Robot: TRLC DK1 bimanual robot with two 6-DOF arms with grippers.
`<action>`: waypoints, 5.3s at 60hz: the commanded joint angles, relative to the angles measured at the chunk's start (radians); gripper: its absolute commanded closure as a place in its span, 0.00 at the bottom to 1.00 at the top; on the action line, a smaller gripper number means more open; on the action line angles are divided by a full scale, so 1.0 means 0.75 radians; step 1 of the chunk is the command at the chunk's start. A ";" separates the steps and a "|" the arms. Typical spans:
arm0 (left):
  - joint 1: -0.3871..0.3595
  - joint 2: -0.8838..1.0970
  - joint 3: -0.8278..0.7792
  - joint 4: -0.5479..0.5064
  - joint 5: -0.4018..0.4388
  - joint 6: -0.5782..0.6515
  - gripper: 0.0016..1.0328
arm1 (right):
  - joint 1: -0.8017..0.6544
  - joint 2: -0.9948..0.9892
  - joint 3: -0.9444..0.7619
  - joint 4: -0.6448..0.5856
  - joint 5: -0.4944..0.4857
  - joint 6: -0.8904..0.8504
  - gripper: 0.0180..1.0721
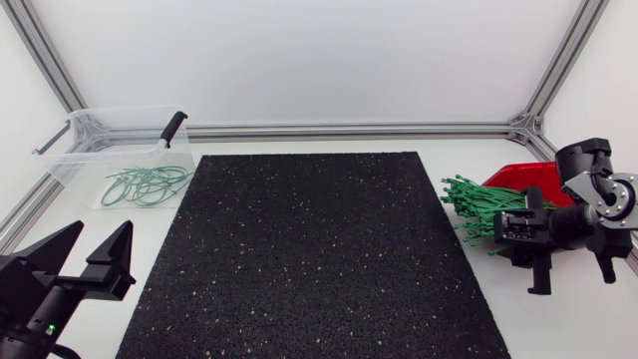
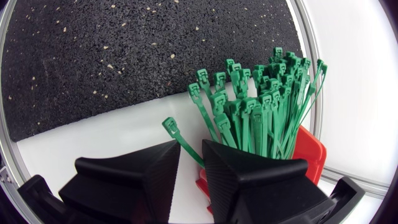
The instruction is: Take a green cable tie from the red box, thread the tail through the head to close it, then place it in the transparent bin on the left.
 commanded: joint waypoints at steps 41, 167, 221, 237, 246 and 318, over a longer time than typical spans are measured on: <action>-0.010 -0.011 -0.053 -0.022 0.005 -0.008 0.04 | 0.018 -0.271 0.061 -0.201 -0.058 0.031 0.94; -0.071 -0.013 -0.053 -0.026 0.005 0.031 0.04 | 0.834 -0.310 0.433 -0.368 -0.537 1.687 0.94; -0.071 0.279 0.172 0.056 0.207 -0.059 0.04 | 0.932 -0.126 0.480 0.032 -1.161 2.424 0.94; 0.195 0.611 0.379 0.090 0.729 -0.305 0.04 | 0.955 -0.118 0.466 0.186 -1.193 2.510 0.94; 0.176 0.725 0.442 0.160 0.868 -0.382 0.04 | 0.951 -0.108 0.460 0.262 -1.206 2.518 0.95; -0.591 1.633 0.864 0.501 1.328 -0.362 0.04 | 0.861 0.070 0.410 0.562 -1.383 2.571 0.94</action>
